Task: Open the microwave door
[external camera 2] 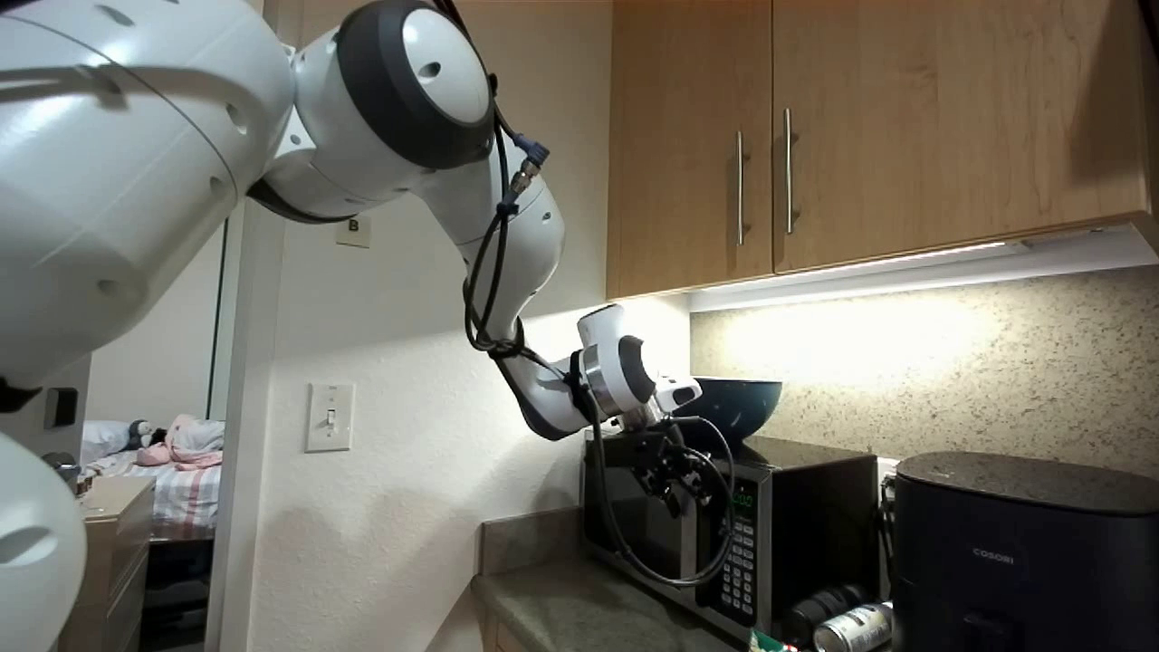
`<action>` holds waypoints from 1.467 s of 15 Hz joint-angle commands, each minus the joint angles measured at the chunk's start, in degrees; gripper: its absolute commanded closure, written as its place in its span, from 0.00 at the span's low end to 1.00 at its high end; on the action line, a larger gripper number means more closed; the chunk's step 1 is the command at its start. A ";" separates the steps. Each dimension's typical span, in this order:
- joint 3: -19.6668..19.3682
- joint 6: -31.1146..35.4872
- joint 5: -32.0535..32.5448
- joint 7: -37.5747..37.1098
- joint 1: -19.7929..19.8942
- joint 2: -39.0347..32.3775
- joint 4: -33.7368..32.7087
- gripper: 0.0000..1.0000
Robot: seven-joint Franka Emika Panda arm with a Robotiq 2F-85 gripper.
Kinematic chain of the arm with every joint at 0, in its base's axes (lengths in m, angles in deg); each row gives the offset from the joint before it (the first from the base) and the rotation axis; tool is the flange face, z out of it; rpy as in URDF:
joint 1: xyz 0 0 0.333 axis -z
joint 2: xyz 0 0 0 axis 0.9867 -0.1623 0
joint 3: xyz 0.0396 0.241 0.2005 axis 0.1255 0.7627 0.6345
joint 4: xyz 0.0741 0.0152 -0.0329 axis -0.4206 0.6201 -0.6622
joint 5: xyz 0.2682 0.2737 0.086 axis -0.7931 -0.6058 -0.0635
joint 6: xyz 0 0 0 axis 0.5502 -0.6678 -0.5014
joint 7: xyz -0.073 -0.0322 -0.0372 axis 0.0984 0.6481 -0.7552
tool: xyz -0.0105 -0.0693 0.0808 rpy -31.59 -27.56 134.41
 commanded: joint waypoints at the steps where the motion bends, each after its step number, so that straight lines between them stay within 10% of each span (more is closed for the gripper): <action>1: 0.72 -2.51 -3.04 1.66 0.66 -1.99 -2.95 0.72; 4: 2.23 -4.71 -6.35 3.35 1.78 -1.99 -3.70 0.87; 14: 13.01 -13.41 -16.85 25.22 9.64 5.43 1.65 0.86; 20: 15.65 -30.05 -17.60 32.46 8.60 10.86 4.50 0.94; 21: 16.13 -32.71 -17.07 33.67 8.17 11.75 5.01 0.67; 22: 16.59 -35.42 -16.91 35.23 7.92 12.34 5.13 0.69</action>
